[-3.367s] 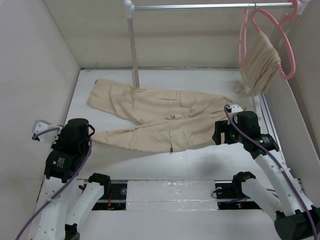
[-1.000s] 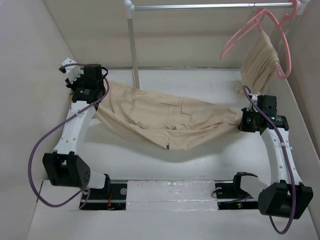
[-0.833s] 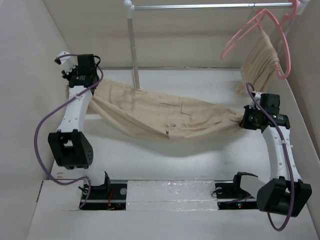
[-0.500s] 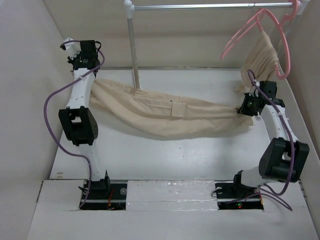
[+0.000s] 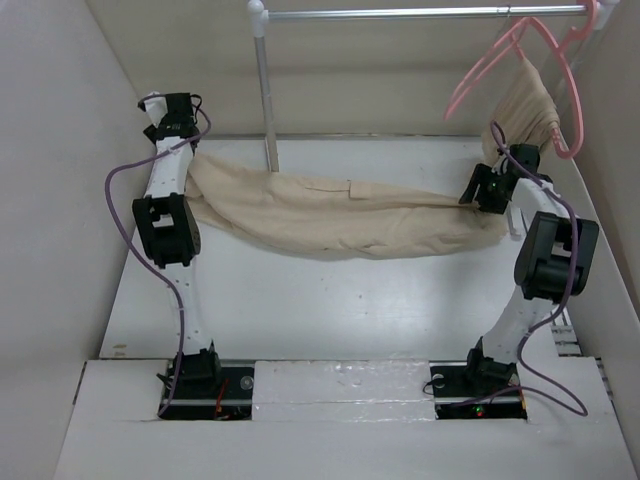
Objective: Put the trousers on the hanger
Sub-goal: Fold the trousers at the center of the board.
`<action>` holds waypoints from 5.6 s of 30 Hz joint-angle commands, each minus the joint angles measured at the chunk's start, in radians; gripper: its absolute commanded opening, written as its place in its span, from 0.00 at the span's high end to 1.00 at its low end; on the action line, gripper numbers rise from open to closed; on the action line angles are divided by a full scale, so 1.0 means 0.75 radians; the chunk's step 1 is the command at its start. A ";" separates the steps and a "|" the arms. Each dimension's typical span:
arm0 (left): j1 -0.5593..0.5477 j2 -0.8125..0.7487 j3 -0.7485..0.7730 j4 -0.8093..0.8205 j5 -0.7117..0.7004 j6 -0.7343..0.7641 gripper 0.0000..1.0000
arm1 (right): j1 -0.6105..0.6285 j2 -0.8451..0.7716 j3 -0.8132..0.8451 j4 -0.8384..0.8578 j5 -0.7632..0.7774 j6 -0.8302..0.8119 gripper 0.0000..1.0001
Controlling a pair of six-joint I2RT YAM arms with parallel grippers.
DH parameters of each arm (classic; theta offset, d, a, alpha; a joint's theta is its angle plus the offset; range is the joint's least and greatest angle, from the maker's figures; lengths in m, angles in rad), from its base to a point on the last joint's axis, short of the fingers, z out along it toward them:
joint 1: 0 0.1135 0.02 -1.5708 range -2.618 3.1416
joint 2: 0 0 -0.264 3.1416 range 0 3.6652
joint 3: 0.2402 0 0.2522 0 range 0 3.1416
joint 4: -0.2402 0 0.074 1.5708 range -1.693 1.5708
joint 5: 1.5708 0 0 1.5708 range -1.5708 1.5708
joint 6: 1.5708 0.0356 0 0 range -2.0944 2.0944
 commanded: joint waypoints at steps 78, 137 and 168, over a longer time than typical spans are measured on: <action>0.412 -0.395 -0.793 0.134 0.619 -0.089 0.57 | 0.391 -0.836 -0.663 -0.009 -0.063 -0.259 0.68; 0.332 -0.393 -1.061 0.257 0.751 -0.240 1.00 | -0.284 -0.409 -0.960 0.900 -0.301 0.549 0.99; 0.251 -1.264 -1.534 -0.246 0.227 -0.348 0.26 | -0.323 -1.037 -0.823 -0.313 -0.137 -0.055 0.00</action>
